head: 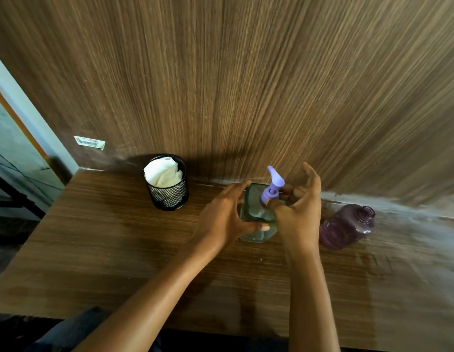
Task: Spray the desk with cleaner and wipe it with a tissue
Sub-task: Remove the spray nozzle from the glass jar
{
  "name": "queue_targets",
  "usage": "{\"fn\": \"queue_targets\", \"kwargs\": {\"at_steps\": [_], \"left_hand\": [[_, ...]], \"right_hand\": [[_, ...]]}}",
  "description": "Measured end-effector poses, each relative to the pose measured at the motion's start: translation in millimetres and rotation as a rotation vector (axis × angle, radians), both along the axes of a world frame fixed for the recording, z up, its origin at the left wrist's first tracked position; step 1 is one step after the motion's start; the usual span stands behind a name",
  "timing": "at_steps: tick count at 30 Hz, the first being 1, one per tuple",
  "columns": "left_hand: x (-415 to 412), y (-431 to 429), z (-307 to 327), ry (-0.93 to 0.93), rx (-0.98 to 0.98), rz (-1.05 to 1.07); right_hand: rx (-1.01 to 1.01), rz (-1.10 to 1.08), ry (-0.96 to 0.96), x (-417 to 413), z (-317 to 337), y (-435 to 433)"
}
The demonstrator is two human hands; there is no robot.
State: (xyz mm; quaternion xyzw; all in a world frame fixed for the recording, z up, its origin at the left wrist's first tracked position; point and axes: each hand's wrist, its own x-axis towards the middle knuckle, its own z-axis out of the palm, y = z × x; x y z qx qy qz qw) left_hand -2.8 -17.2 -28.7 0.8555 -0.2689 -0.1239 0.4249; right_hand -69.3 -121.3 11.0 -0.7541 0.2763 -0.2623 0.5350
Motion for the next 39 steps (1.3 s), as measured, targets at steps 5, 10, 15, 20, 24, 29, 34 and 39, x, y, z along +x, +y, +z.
{"fn": "queue_targets", "kwargs": {"at_steps": [5,10,15,20,24,29,34,39], "left_hand": [[-2,1,2,0.01,-0.034,-0.002],[-3,1,2,0.015,-0.049,-0.007],[-3,1,2,0.007,-0.047,0.004],[-2,0,1,0.018,-0.013,0.005],[-2,-1,1,0.01,-0.005,0.01],[-3,-2,-1,0.015,-0.037,0.011],[-3,-1,-2,0.007,-0.053,0.023],[-3,0,-1,0.029,-0.059,0.015]], "right_hand": [[-0.004,0.057,-0.001,1,-4,2],[-0.193,-0.033,0.055,3,-3,9],[-0.149,-0.045,0.074,0,2,7],[-0.081,-0.002,0.052,1,0,2],[-0.043,0.036,0.019,0,-1,-3],[-0.207,0.022,0.093,2,-2,9],[-0.265,-0.025,0.114,5,-5,8],[-0.23,0.009,0.085,1,1,6]]}}
